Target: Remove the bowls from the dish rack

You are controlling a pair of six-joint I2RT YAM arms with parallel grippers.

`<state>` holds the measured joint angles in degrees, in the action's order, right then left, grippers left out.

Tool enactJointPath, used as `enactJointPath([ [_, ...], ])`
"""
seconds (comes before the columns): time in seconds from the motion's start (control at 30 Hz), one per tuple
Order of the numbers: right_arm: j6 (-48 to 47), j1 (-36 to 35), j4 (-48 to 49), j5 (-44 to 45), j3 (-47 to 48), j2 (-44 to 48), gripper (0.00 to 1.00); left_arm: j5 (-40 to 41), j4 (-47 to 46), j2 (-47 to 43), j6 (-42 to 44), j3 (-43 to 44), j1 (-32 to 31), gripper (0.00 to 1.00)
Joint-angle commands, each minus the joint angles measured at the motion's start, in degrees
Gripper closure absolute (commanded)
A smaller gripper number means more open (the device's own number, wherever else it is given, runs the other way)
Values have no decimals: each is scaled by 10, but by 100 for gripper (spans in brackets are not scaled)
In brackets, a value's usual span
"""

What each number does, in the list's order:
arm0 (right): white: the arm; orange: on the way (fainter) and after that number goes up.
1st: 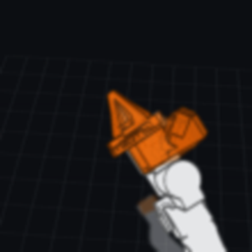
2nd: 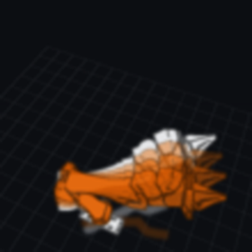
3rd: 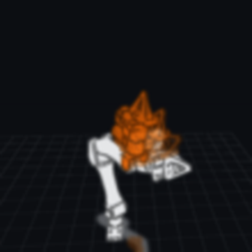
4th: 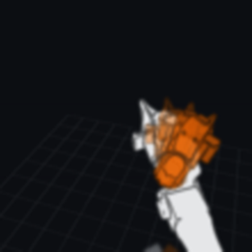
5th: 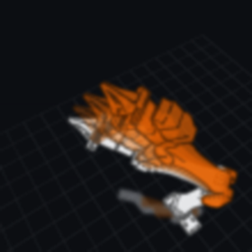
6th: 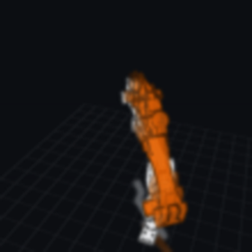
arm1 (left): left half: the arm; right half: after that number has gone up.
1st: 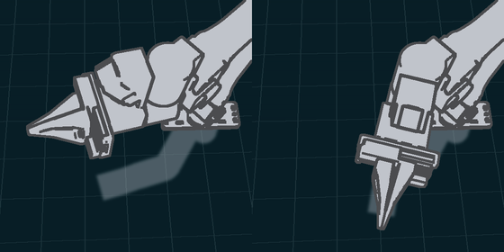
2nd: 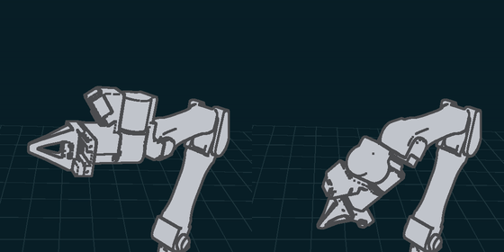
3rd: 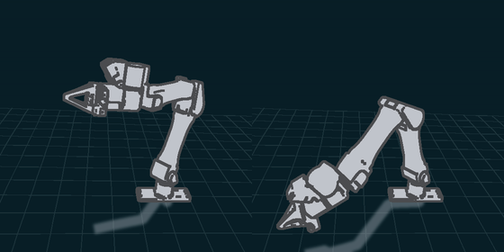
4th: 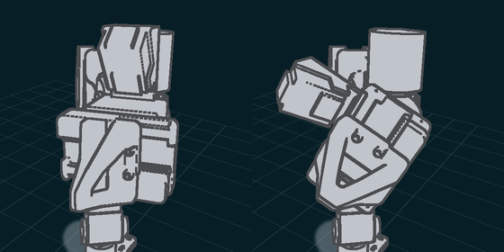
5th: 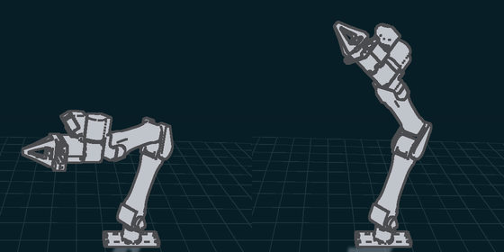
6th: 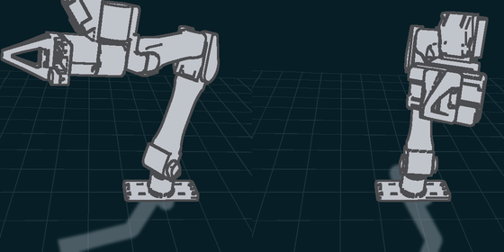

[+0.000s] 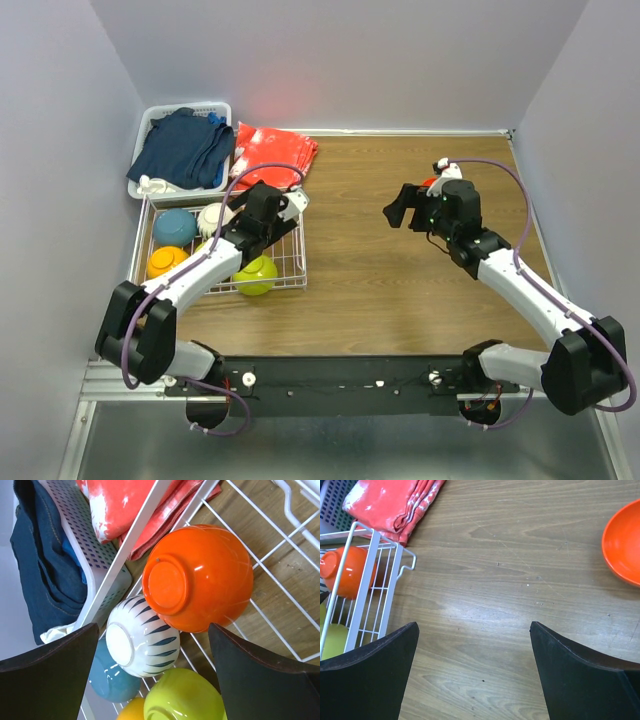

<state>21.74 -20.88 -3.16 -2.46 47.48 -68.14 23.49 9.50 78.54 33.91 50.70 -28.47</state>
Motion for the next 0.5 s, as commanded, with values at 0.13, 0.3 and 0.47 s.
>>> enactJointPath([
  [0.13,-16,-16,-11,44,7,3,0,-78,-12,20,58,-13,10,1],
  [0.3,-17,-16,-11,47,5,1,0,-86,-11,27,81,-22,10,1],
  [0.47,-19,-16,-8,47,4,-3,0,-85,-15,45,77,-13,10,1],
])
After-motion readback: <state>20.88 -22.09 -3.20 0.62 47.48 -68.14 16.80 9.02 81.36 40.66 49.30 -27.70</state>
